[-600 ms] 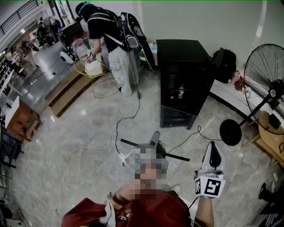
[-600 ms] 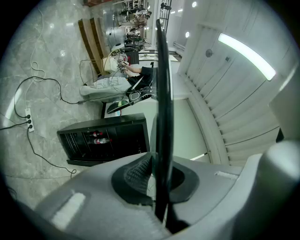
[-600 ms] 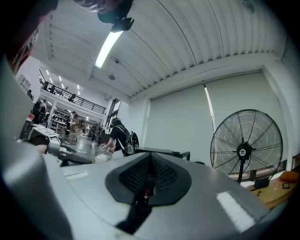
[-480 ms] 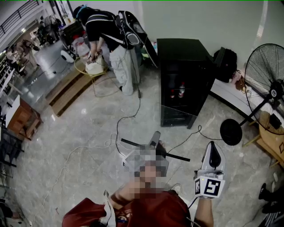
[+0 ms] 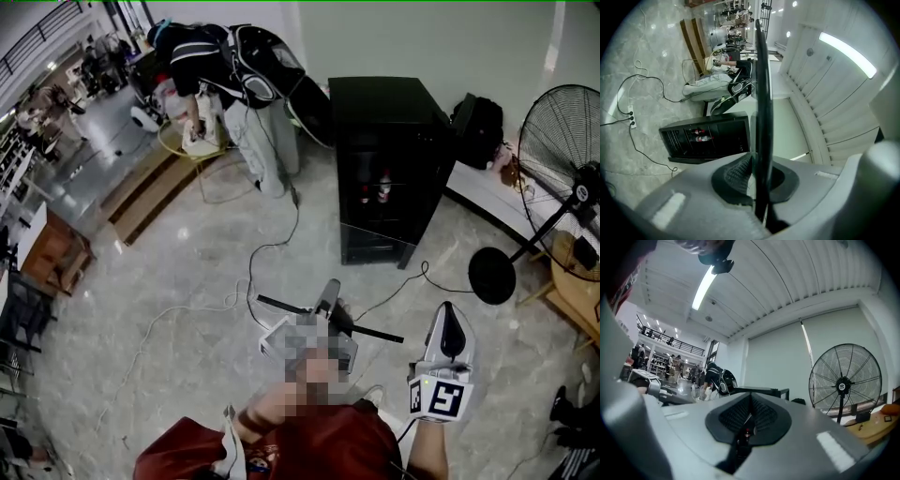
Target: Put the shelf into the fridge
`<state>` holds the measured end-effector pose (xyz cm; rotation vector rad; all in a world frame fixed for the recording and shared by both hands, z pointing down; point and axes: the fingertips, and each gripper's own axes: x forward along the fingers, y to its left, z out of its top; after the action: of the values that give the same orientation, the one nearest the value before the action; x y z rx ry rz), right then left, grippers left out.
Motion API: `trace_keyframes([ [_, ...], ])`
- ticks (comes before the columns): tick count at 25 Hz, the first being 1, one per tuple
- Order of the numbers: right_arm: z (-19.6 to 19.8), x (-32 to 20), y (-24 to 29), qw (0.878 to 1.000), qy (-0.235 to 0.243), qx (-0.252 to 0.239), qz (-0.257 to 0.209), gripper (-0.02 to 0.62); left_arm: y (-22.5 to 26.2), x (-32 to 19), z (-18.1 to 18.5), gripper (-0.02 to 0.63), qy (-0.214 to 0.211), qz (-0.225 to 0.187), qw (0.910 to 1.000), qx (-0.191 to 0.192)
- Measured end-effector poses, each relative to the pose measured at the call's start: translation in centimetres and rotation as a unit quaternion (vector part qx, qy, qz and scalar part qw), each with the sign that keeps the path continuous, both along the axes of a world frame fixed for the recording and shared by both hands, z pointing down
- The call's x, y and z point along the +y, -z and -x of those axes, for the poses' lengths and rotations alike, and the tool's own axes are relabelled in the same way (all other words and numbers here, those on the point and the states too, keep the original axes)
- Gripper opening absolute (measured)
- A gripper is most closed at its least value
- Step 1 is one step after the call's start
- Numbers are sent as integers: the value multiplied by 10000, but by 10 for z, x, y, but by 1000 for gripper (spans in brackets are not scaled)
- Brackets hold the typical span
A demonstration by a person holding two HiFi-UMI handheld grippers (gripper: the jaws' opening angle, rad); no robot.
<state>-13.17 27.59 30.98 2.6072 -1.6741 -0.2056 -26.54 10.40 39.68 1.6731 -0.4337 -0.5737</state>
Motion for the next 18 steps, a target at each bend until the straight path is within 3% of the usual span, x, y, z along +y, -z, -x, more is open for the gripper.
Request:
trace_keyframes([
  [9, -30, 26, -7, 9996, -63, -223, -149, 1, -10, 21, -20, 12, 41, 76, 9996, -280],
  [18, -77, 67, -8, 9981, -296, -391, -366, 0, -12, 55, -67, 12, -33, 79, 9994, -334],
])
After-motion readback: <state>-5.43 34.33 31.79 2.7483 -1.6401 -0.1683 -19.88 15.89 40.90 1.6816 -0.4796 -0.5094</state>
